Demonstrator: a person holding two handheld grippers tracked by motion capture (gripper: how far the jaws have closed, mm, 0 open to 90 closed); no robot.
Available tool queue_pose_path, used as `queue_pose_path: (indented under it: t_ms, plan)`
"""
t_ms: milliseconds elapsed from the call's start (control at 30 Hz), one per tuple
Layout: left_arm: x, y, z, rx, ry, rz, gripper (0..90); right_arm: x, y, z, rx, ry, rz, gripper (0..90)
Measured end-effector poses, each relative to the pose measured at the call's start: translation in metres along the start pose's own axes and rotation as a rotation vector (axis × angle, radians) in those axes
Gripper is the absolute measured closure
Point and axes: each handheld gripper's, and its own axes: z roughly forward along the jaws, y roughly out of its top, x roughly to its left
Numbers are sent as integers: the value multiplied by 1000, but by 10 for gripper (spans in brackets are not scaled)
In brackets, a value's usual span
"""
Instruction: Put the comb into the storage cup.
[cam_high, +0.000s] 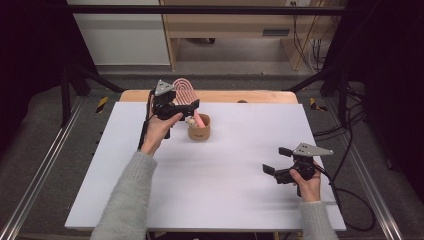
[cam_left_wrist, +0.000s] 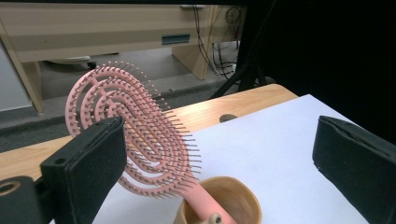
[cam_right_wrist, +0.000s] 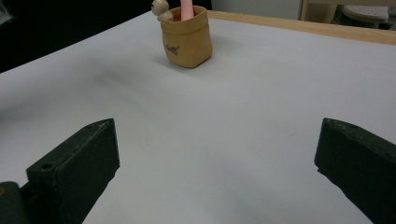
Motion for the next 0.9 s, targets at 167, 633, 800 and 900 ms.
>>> queue_pose_path:
  t_ms: [167,633,800,900]
  plan:
    - [0,-2,-11,-9,-35,8,29,0,0,0,3,-2,-1,3]
    - [0,-11,-46,-36,-105,29,29,0,0,1,-4,-1,4,3]
    - [-1,-18,-56,-33,-113,55,29,0,0,1,-1,-2,4,3]
    - [-1,-23,-61,-32,-124,56,29,1,-1,2,0,-2,3,3]
